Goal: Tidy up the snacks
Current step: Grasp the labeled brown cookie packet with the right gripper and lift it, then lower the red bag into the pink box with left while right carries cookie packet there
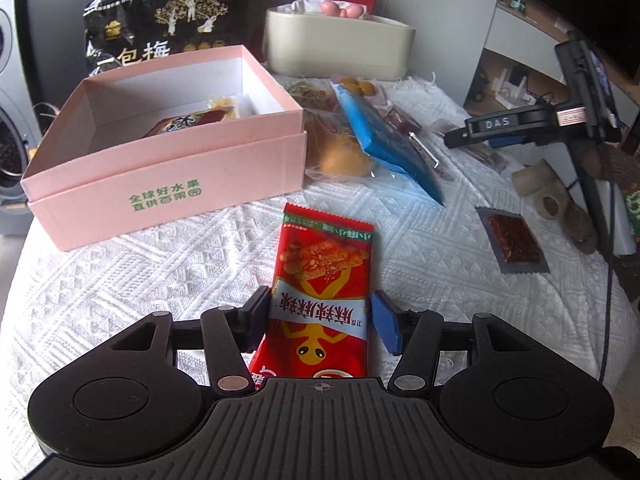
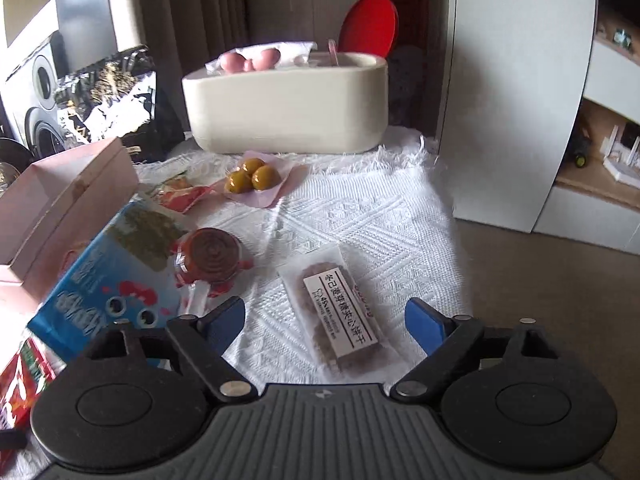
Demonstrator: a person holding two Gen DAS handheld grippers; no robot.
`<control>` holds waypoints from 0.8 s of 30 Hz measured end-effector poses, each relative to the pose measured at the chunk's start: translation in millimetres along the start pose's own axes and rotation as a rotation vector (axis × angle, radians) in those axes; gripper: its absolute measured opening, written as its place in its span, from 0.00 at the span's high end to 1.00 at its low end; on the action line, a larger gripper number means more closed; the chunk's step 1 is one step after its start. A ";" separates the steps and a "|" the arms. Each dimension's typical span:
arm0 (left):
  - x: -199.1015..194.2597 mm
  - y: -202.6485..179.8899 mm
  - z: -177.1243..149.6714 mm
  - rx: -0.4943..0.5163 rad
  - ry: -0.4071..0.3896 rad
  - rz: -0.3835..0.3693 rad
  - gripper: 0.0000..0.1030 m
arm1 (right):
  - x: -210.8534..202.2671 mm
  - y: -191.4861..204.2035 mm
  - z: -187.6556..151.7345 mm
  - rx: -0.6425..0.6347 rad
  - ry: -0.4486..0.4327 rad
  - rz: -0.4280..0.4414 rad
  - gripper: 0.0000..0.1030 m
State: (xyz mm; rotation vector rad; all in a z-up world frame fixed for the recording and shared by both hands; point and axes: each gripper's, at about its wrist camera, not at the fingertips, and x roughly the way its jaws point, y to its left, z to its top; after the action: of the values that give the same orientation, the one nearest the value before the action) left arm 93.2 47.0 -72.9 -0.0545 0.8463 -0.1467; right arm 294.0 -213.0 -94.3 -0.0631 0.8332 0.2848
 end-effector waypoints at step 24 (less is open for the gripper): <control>-3.1 -8.5 -11.8 0.098 -0.030 0.023 0.41 | -108.1 103.0 -103.1 -0.125 0.074 0.187 0.61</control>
State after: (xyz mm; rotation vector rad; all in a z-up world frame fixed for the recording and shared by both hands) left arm 81.4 39.2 -77.5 0.0444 0.8086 -0.1649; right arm 122.6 -155.5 -78.2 -0.1129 0.8960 0.5132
